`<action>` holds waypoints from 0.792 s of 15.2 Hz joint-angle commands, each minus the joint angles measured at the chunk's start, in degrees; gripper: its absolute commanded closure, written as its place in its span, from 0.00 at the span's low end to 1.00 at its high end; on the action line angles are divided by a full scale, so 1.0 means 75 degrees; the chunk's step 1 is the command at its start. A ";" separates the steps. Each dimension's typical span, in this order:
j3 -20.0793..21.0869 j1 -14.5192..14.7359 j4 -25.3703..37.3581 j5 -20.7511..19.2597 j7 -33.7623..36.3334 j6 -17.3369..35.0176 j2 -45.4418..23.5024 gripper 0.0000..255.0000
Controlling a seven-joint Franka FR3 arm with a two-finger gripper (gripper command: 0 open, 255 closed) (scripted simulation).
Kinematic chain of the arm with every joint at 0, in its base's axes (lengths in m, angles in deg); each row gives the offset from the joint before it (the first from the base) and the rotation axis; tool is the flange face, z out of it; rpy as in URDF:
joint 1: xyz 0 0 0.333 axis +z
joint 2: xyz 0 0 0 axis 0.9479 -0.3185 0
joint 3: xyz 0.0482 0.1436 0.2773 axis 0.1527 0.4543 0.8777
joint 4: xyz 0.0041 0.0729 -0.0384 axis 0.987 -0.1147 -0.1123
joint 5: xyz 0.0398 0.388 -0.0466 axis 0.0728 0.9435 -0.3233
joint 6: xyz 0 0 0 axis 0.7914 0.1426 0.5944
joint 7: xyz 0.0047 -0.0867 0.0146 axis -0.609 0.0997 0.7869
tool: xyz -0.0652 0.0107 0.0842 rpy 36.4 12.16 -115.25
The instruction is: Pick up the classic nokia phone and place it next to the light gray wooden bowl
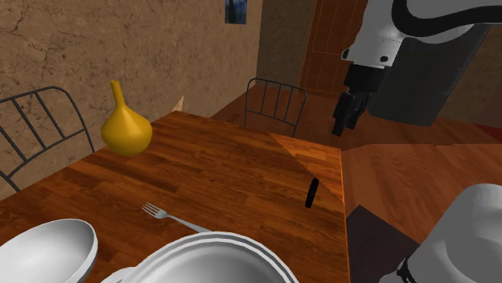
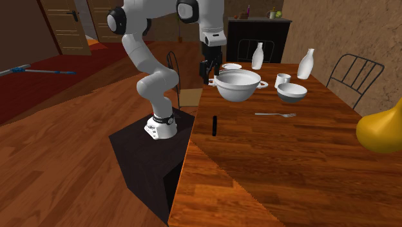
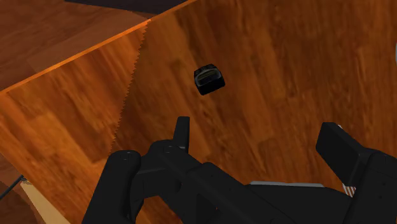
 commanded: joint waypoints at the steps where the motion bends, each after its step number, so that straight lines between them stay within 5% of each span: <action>1: 0.0000 0.0000 0.0000 0.0000 0.0000 0.0000 0.0000 0.00; 12: 0.0216 0.0162 -0.2718 -0.0089 -0.0616 0.3396 -0.0282 0.00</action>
